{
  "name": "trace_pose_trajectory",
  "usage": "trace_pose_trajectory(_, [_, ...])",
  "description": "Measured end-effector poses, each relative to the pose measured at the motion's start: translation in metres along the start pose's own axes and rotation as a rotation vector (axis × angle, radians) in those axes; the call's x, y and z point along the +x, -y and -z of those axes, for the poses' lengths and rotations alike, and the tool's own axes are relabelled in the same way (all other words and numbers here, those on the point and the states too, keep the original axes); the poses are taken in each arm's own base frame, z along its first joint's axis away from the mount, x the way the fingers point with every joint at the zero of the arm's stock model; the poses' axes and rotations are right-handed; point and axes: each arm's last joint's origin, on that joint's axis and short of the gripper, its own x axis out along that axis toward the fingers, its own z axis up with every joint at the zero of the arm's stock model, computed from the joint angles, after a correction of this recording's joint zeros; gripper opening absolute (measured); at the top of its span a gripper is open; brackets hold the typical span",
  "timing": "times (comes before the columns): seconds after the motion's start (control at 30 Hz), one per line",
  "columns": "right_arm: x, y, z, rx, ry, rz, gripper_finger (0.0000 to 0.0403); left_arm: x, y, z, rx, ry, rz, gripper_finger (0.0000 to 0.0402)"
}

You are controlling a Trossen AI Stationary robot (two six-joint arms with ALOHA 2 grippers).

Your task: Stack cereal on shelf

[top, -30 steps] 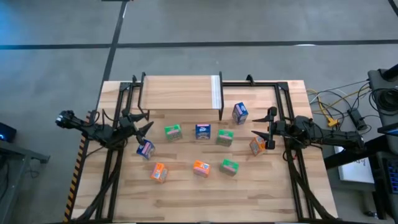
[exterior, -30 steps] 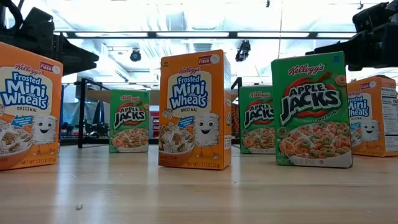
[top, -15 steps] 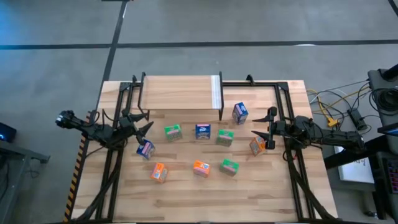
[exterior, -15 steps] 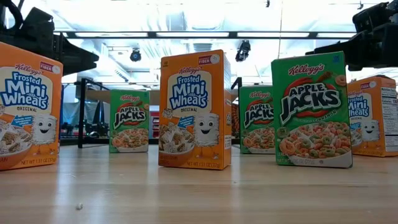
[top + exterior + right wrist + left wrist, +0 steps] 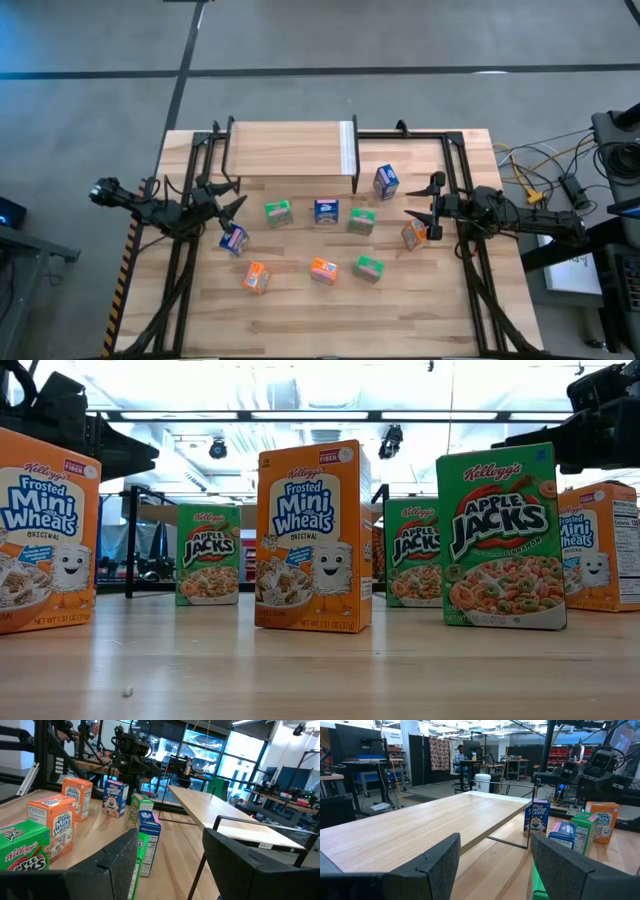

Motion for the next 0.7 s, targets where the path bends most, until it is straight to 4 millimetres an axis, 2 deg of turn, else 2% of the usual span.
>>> trace_pose_trajectory(0.17, [0.000, 0.000, 0.000, 0.038, 0.003, -0.001, 0.0214, 0.000, 0.000, 0.000, 0.019, 0.000, 0.000, 0.0226])
trace_pose_trajectory(0.33, [0.000, 0.000, -0.004, 0.414, 0.045, -0.026, 0.0214, 0.000, 0.000, 0.000, 0.114, 0.000, 0.000, 0.0226])
trace_pose_trajectory(0.4, [-0.001, 0.002, -0.010, 0.493, 0.105, -0.026, 0.0214, 0.000, 0.000, 0.000, 0.114, 0.000, 0.000, 0.0226])
trace_pose_trajectory(0.7, [-0.002, 0.004, -0.022, 0.569, 0.229, -0.048, 0.0214, 0.000, 0.000, 0.000, 0.113, 0.000, 0.000, 0.0226])
